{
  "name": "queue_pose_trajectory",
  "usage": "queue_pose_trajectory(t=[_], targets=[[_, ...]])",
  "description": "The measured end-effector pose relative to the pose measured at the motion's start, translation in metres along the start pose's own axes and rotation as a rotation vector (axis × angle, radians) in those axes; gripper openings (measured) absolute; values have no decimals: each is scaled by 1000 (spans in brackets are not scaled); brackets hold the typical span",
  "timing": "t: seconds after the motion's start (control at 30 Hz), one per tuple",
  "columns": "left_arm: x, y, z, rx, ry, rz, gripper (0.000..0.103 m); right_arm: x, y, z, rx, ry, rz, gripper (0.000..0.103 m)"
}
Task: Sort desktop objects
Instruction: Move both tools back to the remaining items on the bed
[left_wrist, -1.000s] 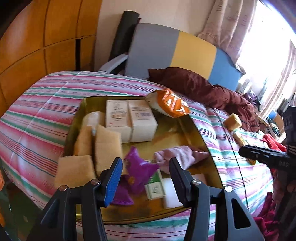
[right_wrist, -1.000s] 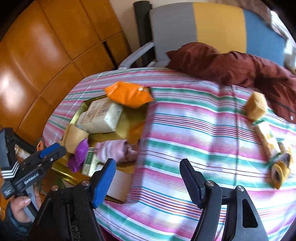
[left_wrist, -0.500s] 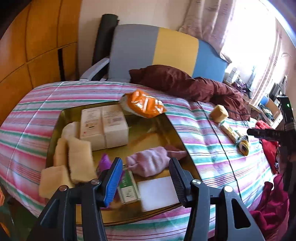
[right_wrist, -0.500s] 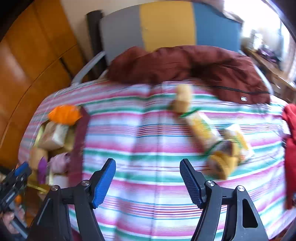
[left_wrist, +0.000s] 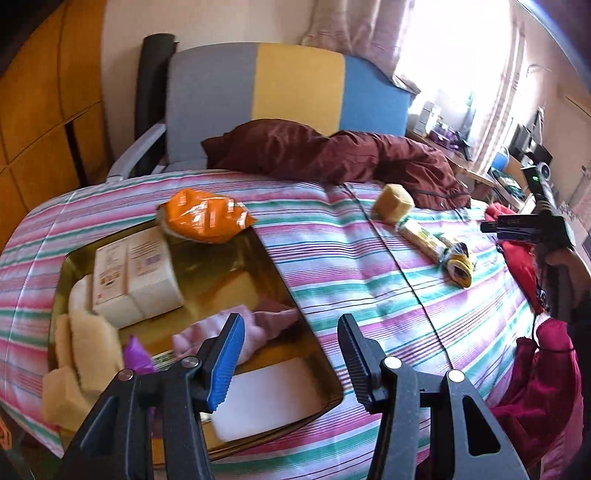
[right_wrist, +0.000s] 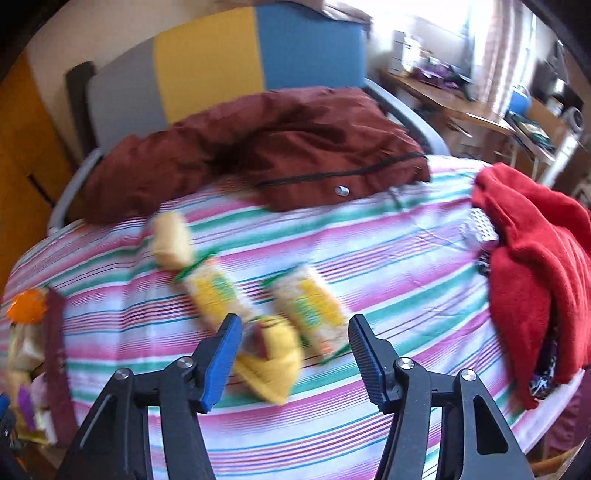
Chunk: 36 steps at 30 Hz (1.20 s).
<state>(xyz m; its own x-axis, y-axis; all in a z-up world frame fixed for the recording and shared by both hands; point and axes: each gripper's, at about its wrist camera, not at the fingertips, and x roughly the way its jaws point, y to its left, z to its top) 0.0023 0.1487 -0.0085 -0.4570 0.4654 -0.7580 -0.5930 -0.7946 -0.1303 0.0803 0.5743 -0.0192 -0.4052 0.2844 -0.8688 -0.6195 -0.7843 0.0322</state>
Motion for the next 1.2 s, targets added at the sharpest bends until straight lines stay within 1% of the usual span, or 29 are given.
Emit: queue_pose_trajectory(t=[0.13, 0.27, 0.4, 0.47, 0.53, 0.7, 0.77, 0.83, 0.97, 1.07, 1.2], targets=[[7, -14, 5, 34, 14, -14, 53, 33, -19, 6, 23, 59, -31, 58], [18, -26, 9, 54, 40, -30, 54, 55, -20, 4, 14, 95, 15, 58], [29, -38, 13, 78, 54, -43, 54, 69, -13, 0, -25, 123, 27, 60], [34, -45, 15, 89, 63, -51, 54, 72, -11, 0, -38, 129, 23, 65], [40, -52, 17, 100, 72, -60, 54, 75, -11, 1, -45, 123, 9, 67], [54, -66, 25, 119, 96, -85, 54, 85, -13, 0, -45, 150, -1, 67], [61, -73, 31, 125, 104, -95, 54, 88, -12, 0, -54, 155, -17, 63], [65, -78, 37, 127, 105, -109, 54, 87, -11, -1, -62, 157, -19, 55], [75, -94, 51, 150, 99, -124, 54, 85, -7, -3, -90, 156, -28, 51], [84, -104, 63, 161, 102, -123, 54, 83, -6, -4, -95, 160, -30, 50], [95, -118, 81, 180, 86, -122, 54, 81, -6, -5, -92, 169, -35, 50]])
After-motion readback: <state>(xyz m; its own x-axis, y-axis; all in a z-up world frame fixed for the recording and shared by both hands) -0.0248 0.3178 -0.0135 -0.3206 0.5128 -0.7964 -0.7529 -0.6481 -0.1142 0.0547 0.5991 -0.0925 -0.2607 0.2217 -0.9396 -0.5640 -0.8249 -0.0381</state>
